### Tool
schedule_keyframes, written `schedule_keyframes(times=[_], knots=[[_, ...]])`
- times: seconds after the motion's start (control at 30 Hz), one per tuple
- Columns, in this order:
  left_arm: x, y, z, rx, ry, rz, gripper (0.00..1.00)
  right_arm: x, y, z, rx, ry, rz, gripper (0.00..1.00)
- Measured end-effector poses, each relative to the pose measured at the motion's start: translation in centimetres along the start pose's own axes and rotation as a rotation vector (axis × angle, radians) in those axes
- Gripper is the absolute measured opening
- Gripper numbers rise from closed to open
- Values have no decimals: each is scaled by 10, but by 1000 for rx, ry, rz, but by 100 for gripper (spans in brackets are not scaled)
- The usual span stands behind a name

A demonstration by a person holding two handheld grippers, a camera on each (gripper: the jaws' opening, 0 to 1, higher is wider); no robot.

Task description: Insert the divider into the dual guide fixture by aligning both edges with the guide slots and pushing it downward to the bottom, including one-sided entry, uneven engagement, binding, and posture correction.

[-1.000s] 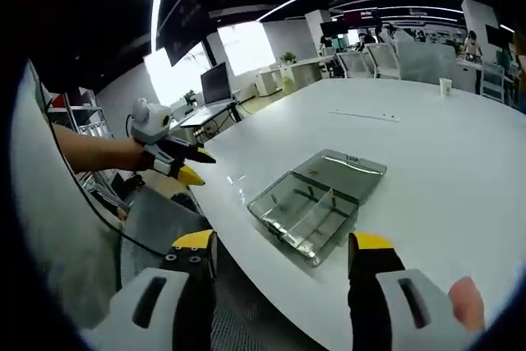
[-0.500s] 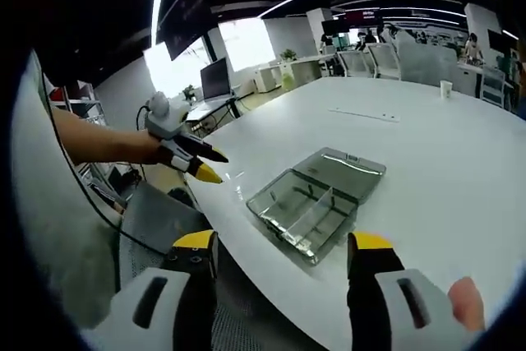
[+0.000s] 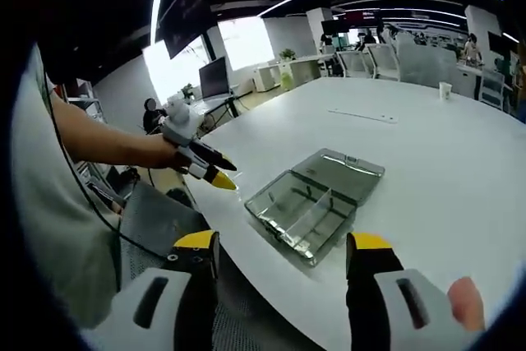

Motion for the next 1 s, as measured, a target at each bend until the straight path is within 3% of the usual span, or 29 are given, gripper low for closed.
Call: schedule_keyframes(times=[0.6,1.0], knots=[[-4,-26,1,-94,-9,-78,39,4,3,-2,7,2,4,59],[-7,-34,0,-125,19,-109,39,6,3,-5,-14,26,9,59]])
Point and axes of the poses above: the point that each gripper's makers call its tool centre point, and the gripper's own axes: y roughly backward along the fingers, x roughly to its right, z roughly out of its underside, the point moved 5 cm from there along y, roughly backward along the fingers, and after that the axes turned 7 degrees about -z, right-handed, at the moved point
